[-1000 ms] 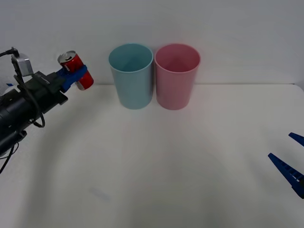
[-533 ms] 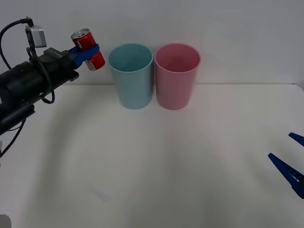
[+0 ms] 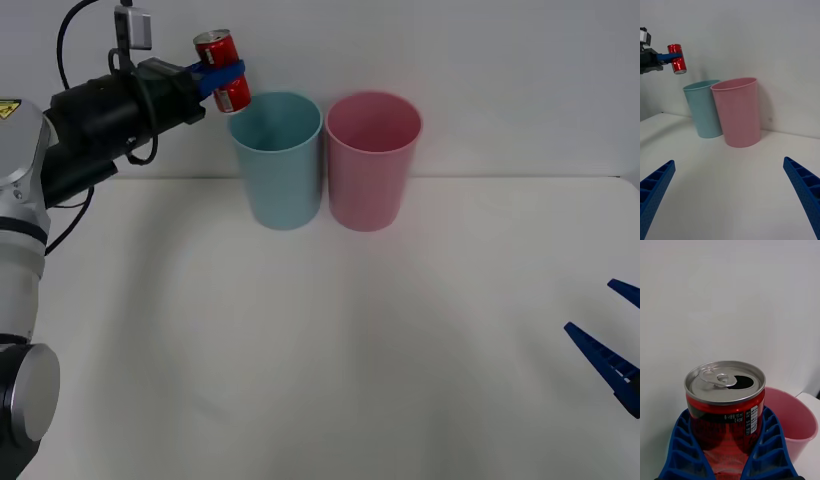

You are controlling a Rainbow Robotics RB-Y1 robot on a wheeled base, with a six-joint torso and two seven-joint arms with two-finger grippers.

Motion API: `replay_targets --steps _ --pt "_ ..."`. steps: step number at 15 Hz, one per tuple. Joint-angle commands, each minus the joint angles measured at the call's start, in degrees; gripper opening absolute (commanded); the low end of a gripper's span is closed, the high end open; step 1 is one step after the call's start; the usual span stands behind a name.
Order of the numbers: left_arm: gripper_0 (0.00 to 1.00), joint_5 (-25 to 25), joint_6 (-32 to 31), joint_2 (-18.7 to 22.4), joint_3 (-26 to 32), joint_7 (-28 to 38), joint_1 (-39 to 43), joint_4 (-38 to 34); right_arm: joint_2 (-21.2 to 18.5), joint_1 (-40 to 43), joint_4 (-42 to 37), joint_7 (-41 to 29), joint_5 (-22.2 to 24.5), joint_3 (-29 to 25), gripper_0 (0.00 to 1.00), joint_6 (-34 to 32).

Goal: Grasp the object on the table and drop it into the matching bin: aluminum can to the light blue bin, PET bottle to the pink bin.

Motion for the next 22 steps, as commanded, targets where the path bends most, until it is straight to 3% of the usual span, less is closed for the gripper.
replay_targets --steps 1,7,12,13,14,15,22 --pt "0.01 -2.4 1.4 -1.4 0.0 -1.0 -4.5 5.5 0.0 0.0 0.0 0.0 0.0 0.0 1.0 0.0" --pt "0.02 -9.6 6.2 -6.9 2.8 -2.2 -7.3 7.4 0.0 0.0 0.0 0.0 0.0 0.0 1.0 0.0" --pt "0.04 -10.1 6.3 -7.4 3.2 -3.0 -7.3 7.4 0.0 0.0 0.0 0.0 0.0 0.0 1.0 0.0" --pt "0.14 -10.1 6.6 -7.4 3.2 -3.1 -7.4 7.4 0.0 0.0 0.0 0.0 0.0 0.0 1.0 0.0" --pt "0.53 -10.0 6.7 -7.4 3.2 -3.3 -7.3 7.4 0.0 0.0 0.0 0.0 0.0 0.0 1.0 0.0" --pt "1.0 -9.9 6.8 -7.4 3.2 -3.8 -7.3 7.4 0.0 0.0 0.0 0.0 0.0 0.0 1.0 0.0" --pt "1.0 -8.0 6.8 -7.4 3.2 -4.4 -6.7 7.4 0.0 0.0 0.0 0.0 0.0 0.0 1.0 0.0"
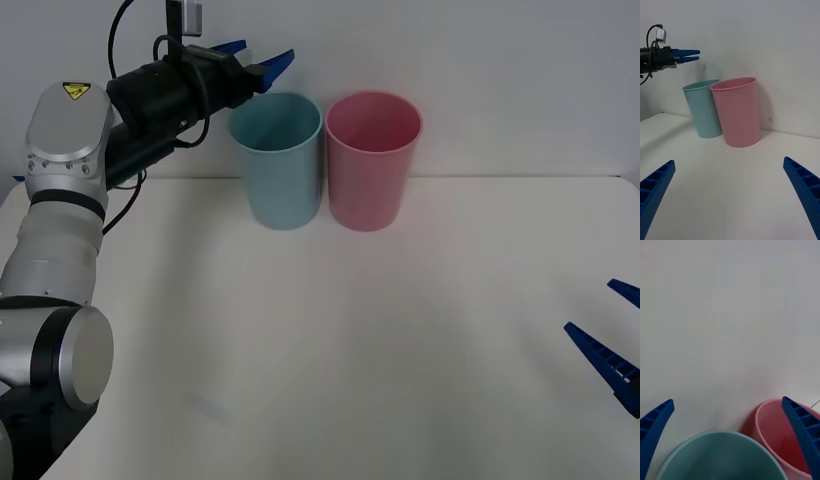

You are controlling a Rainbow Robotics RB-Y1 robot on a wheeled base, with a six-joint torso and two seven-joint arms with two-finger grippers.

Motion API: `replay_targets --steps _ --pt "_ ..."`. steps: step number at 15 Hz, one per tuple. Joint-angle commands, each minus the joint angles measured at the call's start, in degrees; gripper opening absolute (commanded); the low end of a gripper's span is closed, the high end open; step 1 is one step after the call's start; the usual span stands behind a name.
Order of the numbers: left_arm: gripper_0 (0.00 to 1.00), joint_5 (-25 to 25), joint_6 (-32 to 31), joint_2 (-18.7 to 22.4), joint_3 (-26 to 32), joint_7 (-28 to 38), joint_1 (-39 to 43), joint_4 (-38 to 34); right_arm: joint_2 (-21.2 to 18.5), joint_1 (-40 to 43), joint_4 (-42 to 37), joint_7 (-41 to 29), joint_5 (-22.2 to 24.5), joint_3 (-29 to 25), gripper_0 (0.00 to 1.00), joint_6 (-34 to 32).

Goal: Grasp the object on the table and drop it into the matching bin: aluminum can to the light blue bin, PET bottle to the pink bin.

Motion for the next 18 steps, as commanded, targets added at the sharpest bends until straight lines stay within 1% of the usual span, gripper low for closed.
replay_targets --steps 1,4,10,12,15,18 --pt "1.0 1.8 -0.1 0.2 0.1 -0.4 0.8 -0.1 0.0 0.0 0.0 0.0 0.0 0.0 1.0 0.0" --pt "1.0 5.6 -0.6 1.5 -0.6 -1.7 3.2 -1.7 0.0 0.0 0.0 0.0 0.0 0.0 1.0 0.0" --pt "1.0 12.1 -1.6 3.4 -1.1 -2.8 14.4 -13.8 0.0 0.0 0.0 0.0 0.0 0.0 1.0 0.0" --pt "1.0 13.4 -3.7 4.1 0.2 -3.0 18.2 -17.6 0.0 0.0 0.0 0.0 0.0 0.0 1.0 0.0" --pt "1.0 15.1 -7.4 4.7 3.6 -3.6 24.9 -23.8 0.0 0.0 0.0 0.0 0.0 0.0 1.0 0.0" --pt "1.0 17.5 -8.9 5.7 5.4 -4.5 31.4 -29.6 0.0 0.0 0.0 0.0 0.0 0.0 1.0 0.0"
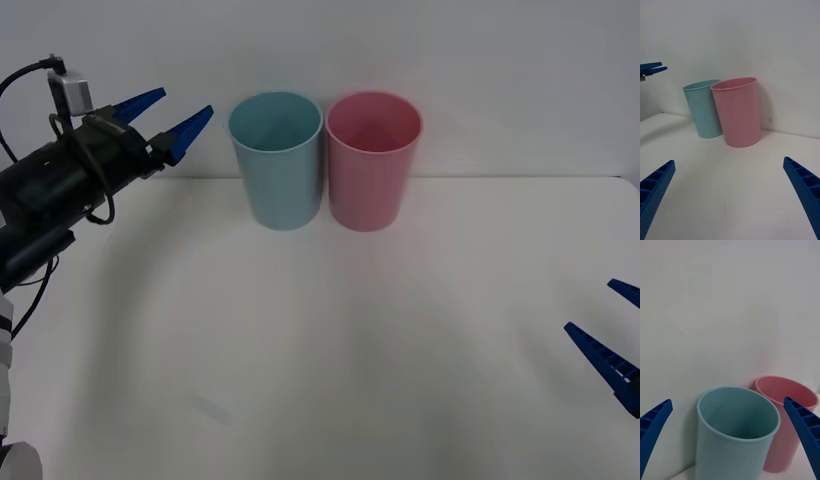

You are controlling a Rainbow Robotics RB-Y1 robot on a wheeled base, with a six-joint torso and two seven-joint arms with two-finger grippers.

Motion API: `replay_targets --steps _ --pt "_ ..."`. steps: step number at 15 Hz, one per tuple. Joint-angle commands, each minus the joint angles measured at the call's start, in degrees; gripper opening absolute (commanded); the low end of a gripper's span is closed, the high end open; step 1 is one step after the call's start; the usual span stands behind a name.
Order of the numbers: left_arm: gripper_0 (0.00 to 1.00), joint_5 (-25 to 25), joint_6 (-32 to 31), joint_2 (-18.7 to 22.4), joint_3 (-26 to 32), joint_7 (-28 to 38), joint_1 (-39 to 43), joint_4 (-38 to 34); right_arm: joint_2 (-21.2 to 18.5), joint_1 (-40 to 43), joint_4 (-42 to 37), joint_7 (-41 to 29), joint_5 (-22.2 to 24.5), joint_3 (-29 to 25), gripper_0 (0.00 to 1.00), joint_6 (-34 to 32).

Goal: Grasp the object on the table and drop it into the matching bin: aluminum can to the light blue bin, PET bottle to the pink bin.

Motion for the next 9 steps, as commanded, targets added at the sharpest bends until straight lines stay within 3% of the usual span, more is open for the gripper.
replay_targets --steps 1,7,9 --pt "1.0 2.4 -1.1 1.1 1.5 -0.9 6.2 -5.4 0.0 0.0 0.0 0.0 0.0 0.0 1.0 0.0" --pt "1.0 9.5 -4.4 6.4 4.0 -7.6 16.9 -10.3 0.0 0.0 0.0 0.0 0.0 0.0 1.0 0.0" --pt "1.0 10.4 -9.3 7.5 7.1 -8.8 19.1 -10.3 0.0 0.0 0.0 0.0 0.0 0.0 1.0 0.0"
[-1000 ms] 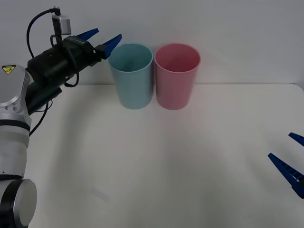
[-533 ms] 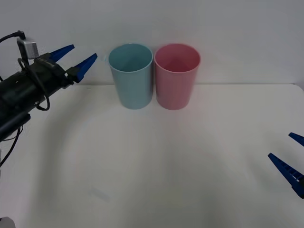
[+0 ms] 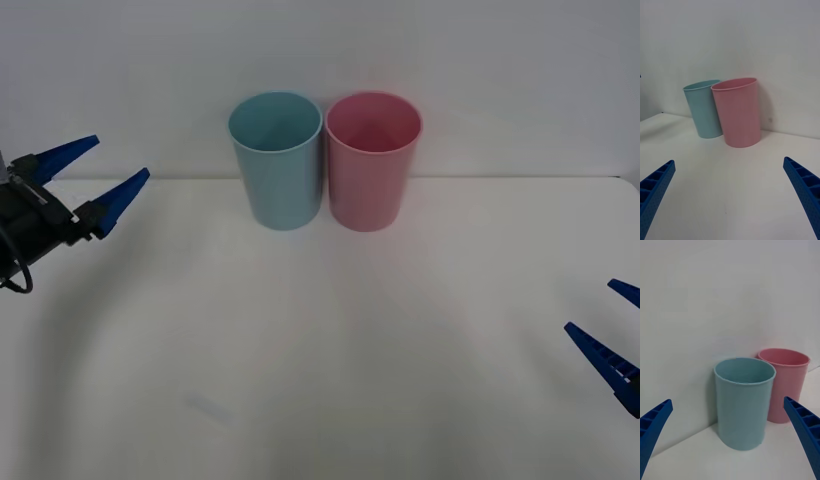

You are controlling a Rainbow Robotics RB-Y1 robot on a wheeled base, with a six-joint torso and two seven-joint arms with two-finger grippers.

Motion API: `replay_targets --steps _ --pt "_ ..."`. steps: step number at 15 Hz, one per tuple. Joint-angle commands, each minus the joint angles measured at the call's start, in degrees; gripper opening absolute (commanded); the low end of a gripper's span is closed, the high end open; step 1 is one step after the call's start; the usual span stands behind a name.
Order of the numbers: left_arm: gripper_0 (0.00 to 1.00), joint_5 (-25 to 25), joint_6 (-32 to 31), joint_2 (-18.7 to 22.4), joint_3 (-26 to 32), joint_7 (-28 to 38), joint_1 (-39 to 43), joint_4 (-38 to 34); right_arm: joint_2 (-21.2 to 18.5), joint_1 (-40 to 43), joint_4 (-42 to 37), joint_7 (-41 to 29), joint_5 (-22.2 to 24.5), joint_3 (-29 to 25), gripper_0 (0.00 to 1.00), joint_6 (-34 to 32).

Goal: Grasp the object on the table and drop it into the matching bin: aluminum can to the light blue bin, PET bottle to the pink bin.

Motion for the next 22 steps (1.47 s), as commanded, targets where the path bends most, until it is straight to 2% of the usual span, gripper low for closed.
replay_targets --steps 1,4,6,9,14,22 --pt "1.0 1.6 -5.6 1.9 3.4 -1.1 3.1 0.0 0.0 0.0 0.0 0.0 0.0 0.0 1.0 0.0" --pt "1.0 4.8 -7.0 5.1 4.1 -2.2 7.6 -1.0 0.0 0.0 0.0 0.0 0.0 0.0 1.0 0.0" --pt "1.0 7.3 -8.1 6.6 4.7 -5.3 11.4 -1.3 0.0 0.0 0.0 0.0 0.0 0.0 1.0 0.0" --pt "1.0 9.8 -8.3 7.3 5.8 -9.6 16.3 -1.4 0.0 0.0 0.0 0.0 0.0 0.0 1.0 0.0" --pt "1.0 14.6 -8.7 9.4 6.8 -10.2 22.8 -2.6 0.0 0.0 0.0 0.0 0.0 0.0 1.0 0.0" --pt "1.0 15.3 -7.6 9.4 6.0 -9.7 25.2 -3.1 0.0 0.0 0.0 0.0 0.0 0.0 1.0 0.0"
